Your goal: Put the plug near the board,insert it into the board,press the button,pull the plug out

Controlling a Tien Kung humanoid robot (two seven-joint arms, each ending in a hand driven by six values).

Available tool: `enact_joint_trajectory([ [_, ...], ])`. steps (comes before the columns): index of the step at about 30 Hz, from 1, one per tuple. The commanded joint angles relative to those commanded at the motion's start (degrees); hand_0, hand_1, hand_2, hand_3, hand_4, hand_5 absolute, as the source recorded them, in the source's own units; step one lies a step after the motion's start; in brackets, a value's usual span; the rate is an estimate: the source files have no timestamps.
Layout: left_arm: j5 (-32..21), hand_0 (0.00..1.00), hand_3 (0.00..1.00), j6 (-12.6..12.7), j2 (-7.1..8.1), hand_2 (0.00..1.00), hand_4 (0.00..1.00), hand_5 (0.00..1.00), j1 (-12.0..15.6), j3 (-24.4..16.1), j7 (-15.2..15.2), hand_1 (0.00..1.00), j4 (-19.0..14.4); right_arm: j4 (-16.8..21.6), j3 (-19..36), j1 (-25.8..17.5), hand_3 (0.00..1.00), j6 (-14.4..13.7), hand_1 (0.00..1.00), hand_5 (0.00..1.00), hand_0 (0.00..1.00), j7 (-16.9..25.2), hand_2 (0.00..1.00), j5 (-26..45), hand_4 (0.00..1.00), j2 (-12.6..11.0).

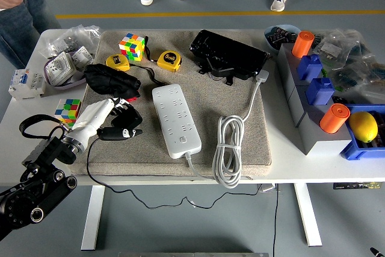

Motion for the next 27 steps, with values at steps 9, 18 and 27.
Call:
enact_joint_trajectory([
  [9,-1.44,0.414,0.548,1.77,-0.39,0.519,0.928,0.216,-0.7,0.46,-1.13,0.49,1.19,0.17,0.08,0.07,0.549,-0.08,0.626,0.412,0.607,-0.03,0.628,-0.21,0.998,0.01],
  [18,-0.5,0.364,0.552,2.04,-0.47,0.519,0.865,0.04,-1.16,0.98,0.24,0.474,2.41,0.21,0.15,0.09,0.549,-0.17,0.624,0.411,0.607,-0.07,0.627,-0.28,0.997,0.0],
  [27,-0.06,0.333,0.556,2.55,-0.34,0.496,0.844,0.002,-1.18,0.71,1.08,0.453,1.72,0.24,0.13,0.07,0.549,-0.21,0.625,0.411,0.608,0.0,0.626,-0.31,0.996,-0.03],
])
